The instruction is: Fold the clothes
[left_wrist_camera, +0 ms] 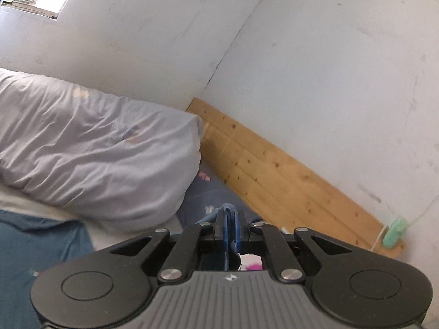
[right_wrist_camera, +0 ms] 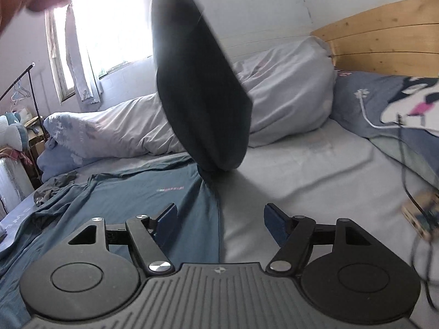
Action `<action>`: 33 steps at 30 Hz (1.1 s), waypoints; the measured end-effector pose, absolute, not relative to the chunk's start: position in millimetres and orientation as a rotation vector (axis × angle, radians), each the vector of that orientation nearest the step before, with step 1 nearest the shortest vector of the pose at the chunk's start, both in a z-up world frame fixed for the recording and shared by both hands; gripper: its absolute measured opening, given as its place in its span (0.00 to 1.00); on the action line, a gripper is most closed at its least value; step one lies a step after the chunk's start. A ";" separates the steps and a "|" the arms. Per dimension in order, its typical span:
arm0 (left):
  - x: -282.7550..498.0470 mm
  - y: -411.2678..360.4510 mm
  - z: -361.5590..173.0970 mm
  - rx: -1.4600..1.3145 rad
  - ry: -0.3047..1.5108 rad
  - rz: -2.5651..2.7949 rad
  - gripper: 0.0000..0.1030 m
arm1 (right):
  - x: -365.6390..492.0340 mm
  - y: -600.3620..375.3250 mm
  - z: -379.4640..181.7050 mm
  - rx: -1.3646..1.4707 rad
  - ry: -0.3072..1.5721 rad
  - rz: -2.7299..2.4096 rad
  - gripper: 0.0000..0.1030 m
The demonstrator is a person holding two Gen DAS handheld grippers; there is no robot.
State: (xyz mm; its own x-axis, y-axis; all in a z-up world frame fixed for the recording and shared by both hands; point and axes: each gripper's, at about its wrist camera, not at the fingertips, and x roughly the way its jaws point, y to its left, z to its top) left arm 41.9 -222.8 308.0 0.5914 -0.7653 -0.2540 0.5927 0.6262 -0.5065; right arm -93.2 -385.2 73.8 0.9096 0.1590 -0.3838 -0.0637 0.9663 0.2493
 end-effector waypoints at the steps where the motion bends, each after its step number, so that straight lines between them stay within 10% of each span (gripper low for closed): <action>1: 52.2 -228.0 312.6 -0.409 0.482 -0.816 0.03 | -80.9 -385.2 73.3 0.229 0.411 0.116 0.70; 15: 126.9 -256.7 299.8 -0.466 0.519 -0.800 0.02 | 82.1 -349.0 33.8 0.175 0.477 0.151 0.70; 21: 142.8 -219.4 309.3 -0.537 0.440 -0.761 0.02 | 112.0 -335.4 11.5 0.150 0.551 0.130 0.09; 33: 121.7 -46.1 297.3 -0.769 0.169 -0.464 0.02 | 100.3 -363.4 -0.6 0.226 0.543 0.029 0.05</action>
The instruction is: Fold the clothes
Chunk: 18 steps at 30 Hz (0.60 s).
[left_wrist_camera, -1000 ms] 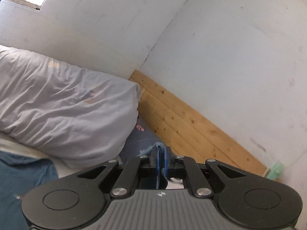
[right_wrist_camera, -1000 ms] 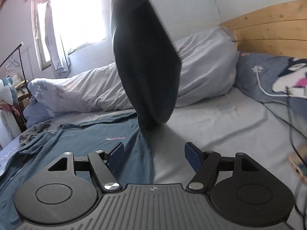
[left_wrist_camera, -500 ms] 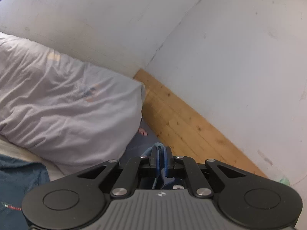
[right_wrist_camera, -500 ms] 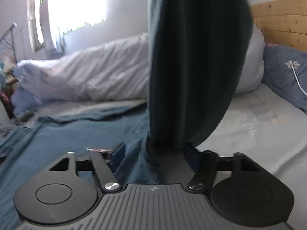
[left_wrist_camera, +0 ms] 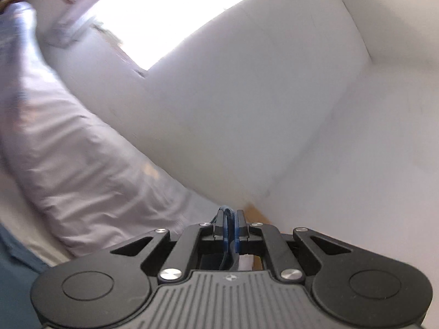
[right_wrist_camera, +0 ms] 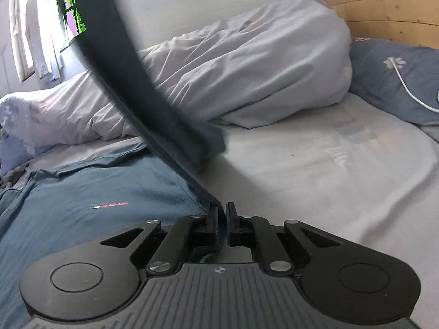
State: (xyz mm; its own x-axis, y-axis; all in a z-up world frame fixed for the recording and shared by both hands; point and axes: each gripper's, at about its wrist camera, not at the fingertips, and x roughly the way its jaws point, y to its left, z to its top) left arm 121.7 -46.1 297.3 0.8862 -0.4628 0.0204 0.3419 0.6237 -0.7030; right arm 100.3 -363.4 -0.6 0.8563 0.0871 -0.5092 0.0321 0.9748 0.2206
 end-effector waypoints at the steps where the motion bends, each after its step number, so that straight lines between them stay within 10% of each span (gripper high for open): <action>1: 117.4 -29.8 289.0 -0.770 0.175 -0.437 0.02 | 99.3 -363.2 -0.2 0.218 0.546 0.034 0.04; 18: 37.9 153.0 77.3 -0.825 0.522 0.017 0.02 | 92.2 -353.7 -2.5 0.092 0.558 0.101 0.04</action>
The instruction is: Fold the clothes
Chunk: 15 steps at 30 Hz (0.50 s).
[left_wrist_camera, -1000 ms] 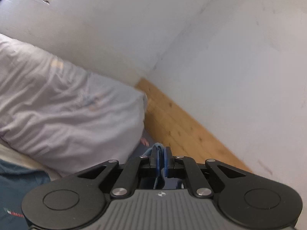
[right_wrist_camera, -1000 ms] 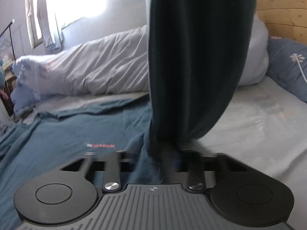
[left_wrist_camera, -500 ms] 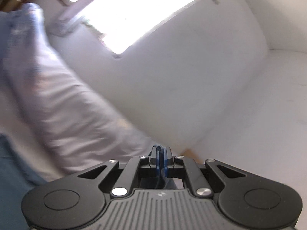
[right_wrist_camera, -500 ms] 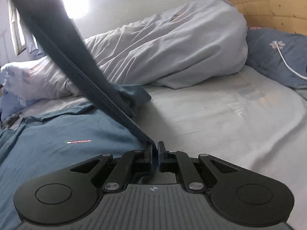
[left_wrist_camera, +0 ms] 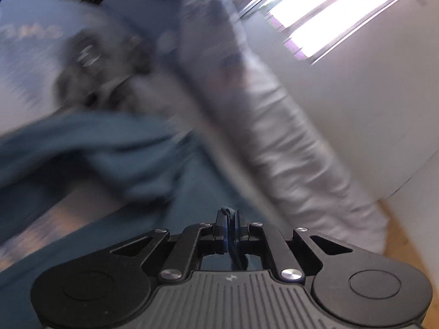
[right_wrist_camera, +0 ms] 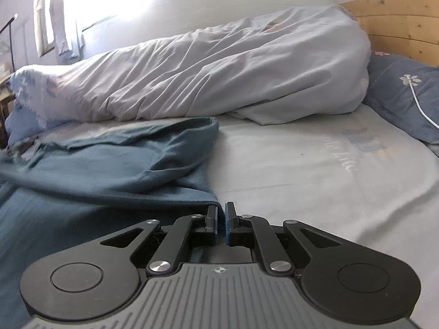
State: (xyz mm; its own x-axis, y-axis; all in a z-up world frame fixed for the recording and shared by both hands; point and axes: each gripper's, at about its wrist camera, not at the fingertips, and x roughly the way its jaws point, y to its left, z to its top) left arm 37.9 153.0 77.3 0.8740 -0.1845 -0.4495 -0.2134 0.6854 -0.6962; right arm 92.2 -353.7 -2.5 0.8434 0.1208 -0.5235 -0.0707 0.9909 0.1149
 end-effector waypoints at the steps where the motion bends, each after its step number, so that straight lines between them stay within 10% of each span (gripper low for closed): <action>1: 31.5 154.9 70.4 -0.828 0.538 0.021 0.02 | 90.9 -352.8 -2.4 0.079 0.559 0.111 0.04; 8: 3.2 160.5 38.2 -0.802 0.652 0.012 0.05 | 83.7 -351.0 -1.0 -0.015 0.575 0.175 0.04; 15: -23.0 171.3 52.8 -0.788 0.629 0.021 0.46 | 78.6 -349.3 -1.2 -0.053 0.586 0.169 0.04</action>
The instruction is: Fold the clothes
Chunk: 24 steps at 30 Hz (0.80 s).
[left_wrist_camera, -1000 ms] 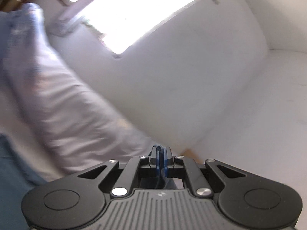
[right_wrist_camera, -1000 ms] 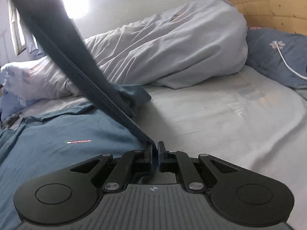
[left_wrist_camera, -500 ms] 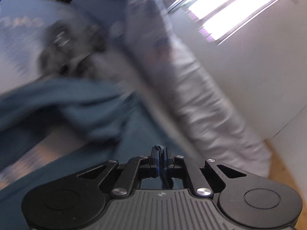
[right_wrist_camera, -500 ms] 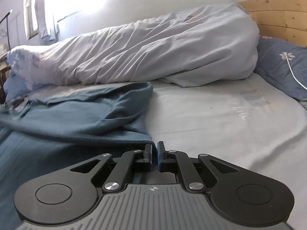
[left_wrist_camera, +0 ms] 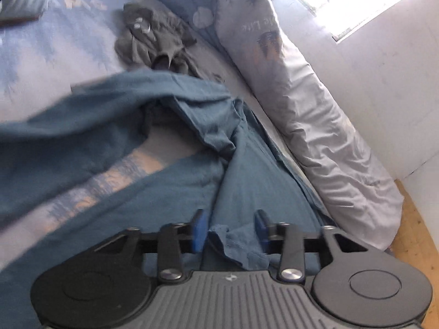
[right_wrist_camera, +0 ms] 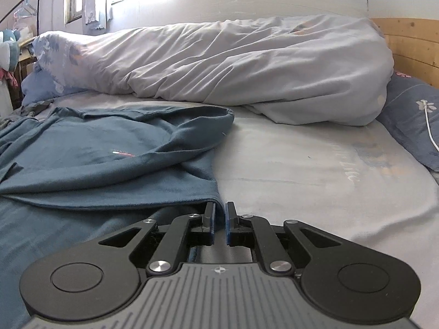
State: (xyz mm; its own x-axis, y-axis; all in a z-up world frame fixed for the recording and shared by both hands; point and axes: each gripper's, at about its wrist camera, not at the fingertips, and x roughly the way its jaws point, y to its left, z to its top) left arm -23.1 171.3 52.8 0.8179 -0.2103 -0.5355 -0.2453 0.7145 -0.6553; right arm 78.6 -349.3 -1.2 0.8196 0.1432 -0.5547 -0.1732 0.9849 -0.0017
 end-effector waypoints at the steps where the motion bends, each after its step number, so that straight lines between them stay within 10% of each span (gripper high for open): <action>1: -23.8 167.9 57.5 -0.744 0.631 0.011 0.48 | 78.5 -348.5 -1.3 -0.057 0.587 0.165 0.04; 14: -13.9 -3.4 35.3 0.347 0.618 -0.165 0.53 | 71.2 -344.0 1.9 -0.013 0.590 0.149 0.09; 19: 4.1 3.9 24.7 0.323 0.646 -0.150 0.05 | 73.0 -348.2 0.2 0.015 0.594 0.152 0.09; 24: 6.6 47.7 56.4 0.085 0.540 -0.092 0.01 | 73.4 -348.8 -1.3 0.018 0.583 0.161 0.13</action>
State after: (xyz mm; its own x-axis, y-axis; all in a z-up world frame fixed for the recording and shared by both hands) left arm 6.6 47.7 56.4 0.8540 -0.0648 -0.5162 0.1097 0.9923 0.0568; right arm 73.4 -348.8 -1.3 0.8223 0.1568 -0.5470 -0.1466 0.9872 0.0626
